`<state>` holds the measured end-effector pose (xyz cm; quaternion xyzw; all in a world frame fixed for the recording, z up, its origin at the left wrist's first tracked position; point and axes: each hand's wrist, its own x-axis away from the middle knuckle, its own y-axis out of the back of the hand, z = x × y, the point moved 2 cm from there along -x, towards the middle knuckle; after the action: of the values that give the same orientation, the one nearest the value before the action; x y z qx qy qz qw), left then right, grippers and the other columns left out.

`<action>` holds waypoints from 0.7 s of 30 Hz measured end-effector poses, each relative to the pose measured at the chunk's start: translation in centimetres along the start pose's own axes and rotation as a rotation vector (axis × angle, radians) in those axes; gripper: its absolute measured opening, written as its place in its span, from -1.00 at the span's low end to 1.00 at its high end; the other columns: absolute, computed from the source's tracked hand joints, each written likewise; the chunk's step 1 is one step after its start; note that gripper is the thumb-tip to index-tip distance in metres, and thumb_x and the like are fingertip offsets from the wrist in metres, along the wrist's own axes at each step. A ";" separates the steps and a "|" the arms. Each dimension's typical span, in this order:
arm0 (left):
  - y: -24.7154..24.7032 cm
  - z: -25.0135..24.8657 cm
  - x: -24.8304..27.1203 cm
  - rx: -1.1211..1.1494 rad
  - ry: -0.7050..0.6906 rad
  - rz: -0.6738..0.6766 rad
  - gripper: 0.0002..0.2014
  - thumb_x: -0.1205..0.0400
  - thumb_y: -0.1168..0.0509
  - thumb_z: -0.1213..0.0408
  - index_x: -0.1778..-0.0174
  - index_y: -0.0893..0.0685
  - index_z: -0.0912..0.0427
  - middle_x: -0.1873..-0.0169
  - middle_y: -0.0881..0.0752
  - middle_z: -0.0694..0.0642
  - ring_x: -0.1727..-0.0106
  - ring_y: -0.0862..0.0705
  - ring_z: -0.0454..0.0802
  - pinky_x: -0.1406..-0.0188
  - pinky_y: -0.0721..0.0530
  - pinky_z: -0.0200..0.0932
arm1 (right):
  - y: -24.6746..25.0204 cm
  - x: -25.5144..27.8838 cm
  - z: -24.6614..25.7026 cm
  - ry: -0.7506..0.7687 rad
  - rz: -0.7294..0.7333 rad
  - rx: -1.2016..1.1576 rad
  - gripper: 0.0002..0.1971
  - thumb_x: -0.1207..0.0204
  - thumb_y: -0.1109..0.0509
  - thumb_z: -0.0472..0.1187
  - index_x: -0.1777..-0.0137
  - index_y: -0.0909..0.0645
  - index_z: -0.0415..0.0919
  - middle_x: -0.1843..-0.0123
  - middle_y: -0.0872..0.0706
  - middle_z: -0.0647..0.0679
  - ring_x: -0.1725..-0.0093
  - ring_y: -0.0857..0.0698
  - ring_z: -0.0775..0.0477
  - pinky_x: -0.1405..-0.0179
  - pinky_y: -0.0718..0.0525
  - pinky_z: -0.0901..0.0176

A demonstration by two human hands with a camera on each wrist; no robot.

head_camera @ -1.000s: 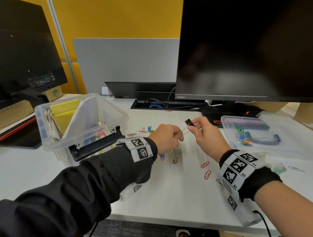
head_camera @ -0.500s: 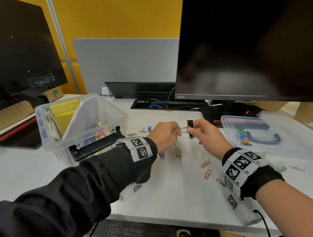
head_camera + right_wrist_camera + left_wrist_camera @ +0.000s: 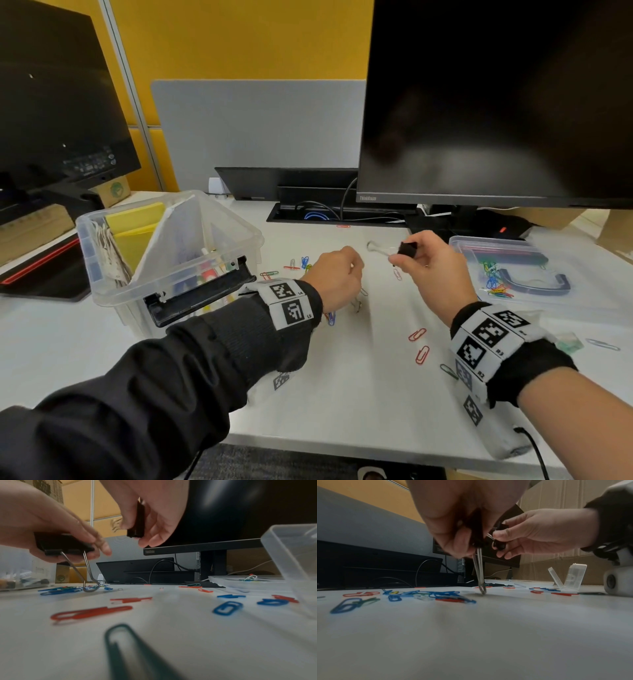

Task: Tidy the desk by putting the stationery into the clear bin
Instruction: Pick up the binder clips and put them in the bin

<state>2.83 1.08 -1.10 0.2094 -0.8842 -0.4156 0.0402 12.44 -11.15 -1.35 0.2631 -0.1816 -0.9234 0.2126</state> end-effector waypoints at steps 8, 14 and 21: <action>-0.1 0.2 0.0 -0.107 -0.043 0.085 -0.70 -0.56 -0.30 0.38 -0.22 -0.65 0.20 -0.21 -0.66 0.15 -0.23 -0.61 0.02 -0.11 -0.53 -0.30 | -0.3 -0.1 -1.2 -0.227 0.057 0.029 -0.76 -0.55 -0.29 -0.32 -0.21 -0.47 -0.23 0.01 -0.70 -0.21 0.19 -0.75 -0.08 0.10 -0.69 0.16; -0.5 0.5 -0.1 -0.253 -0.016 0.201 -0.67 -0.53 -0.40 0.26 -0.22 -0.69 0.22 -0.17 -0.71 0.16 -0.11 -0.63 0.03 -0.06 -0.54 -0.28 | -0.2 0.1 -1.0 -0.184 0.140 0.264 -0.83 -0.51 -0.33 -0.32 -0.03 -0.70 -0.30 0.00 -0.74 -0.15 0.07 -0.59 -0.02 0.06 -0.47 0.27; -0.5 0.4 -0.2 -0.251 -0.080 0.158 -0.79 -0.58 -0.34 0.29 -0.07 -0.75 0.28 -0.05 -0.76 0.20 -0.06 -0.67 0.06 -0.05 -0.59 -0.22 | 0.0 0.1 -0.9 -0.087 0.174 0.306 -0.86 -0.46 -0.43 -0.26 0.07 -0.78 -0.29 0.15 -0.75 -0.10 0.31 -0.51 0.17 0.46 -0.38 0.60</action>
<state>3.06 1.14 -1.67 0.1158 -0.8400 -0.5263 0.0631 12.81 -11.40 -2.10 0.2356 -0.3510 -0.8736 0.2412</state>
